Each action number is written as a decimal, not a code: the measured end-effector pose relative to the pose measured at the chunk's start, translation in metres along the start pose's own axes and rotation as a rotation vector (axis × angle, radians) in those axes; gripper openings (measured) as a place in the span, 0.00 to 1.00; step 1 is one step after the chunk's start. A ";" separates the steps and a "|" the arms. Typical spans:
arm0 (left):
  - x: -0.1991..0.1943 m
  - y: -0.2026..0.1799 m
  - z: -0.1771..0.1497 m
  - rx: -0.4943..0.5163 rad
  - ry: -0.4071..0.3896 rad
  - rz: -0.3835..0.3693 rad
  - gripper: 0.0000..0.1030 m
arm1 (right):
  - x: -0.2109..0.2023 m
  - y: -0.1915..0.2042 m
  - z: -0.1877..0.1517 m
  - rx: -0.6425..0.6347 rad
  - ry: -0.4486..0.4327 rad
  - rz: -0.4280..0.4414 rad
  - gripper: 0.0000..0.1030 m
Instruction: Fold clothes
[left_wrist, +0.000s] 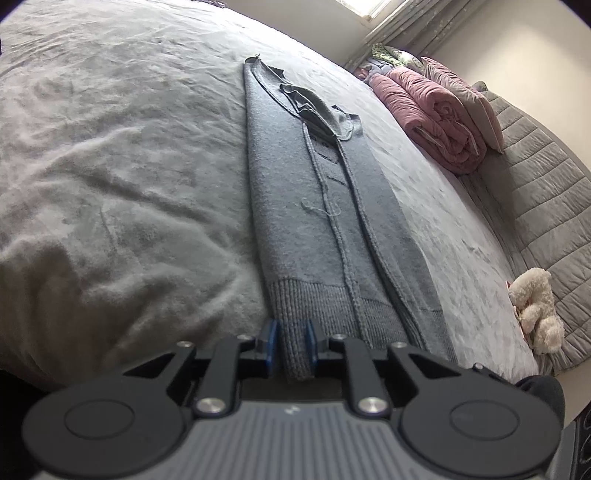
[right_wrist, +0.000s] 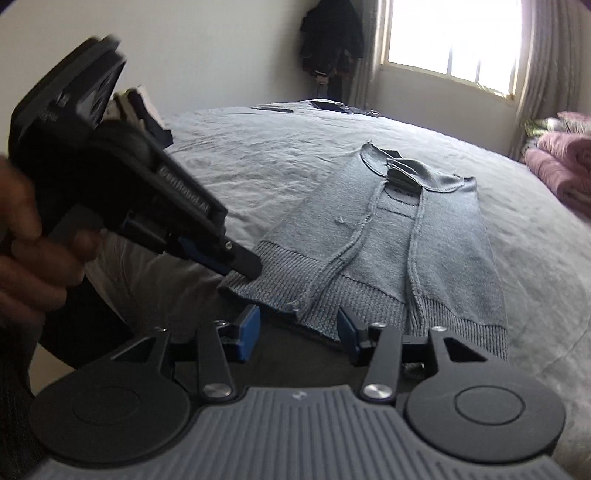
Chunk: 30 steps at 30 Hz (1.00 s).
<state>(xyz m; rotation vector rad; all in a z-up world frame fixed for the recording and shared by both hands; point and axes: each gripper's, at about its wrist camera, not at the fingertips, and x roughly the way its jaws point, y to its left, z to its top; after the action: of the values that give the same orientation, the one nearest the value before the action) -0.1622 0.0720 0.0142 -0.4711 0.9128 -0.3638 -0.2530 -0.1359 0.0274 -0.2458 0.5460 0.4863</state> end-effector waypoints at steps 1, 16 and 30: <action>0.000 0.001 0.000 -0.005 0.000 -0.005 0.15 | 0.002 0.003 -0.001 -0.017 0.003 0.003 0.49; 0.003 0.000 0.001 0.004 0.006 -0.013 0.21 | 0.027 0.030 -0.013 -0.292 -0.035 -0.118 0.53; 0.004 0.000 0.001 0.020 0.010 -0.007 0.23 | 0.037 0.047 -0.019 -0.522 -0.108 -0.173 0.58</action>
<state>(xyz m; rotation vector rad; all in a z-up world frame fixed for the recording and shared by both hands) -0.1586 0.0700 0.0121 -0.4549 0.9167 -0.3814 -0.2579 -0.0882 -0.0132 -0.7546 0.2802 0.4637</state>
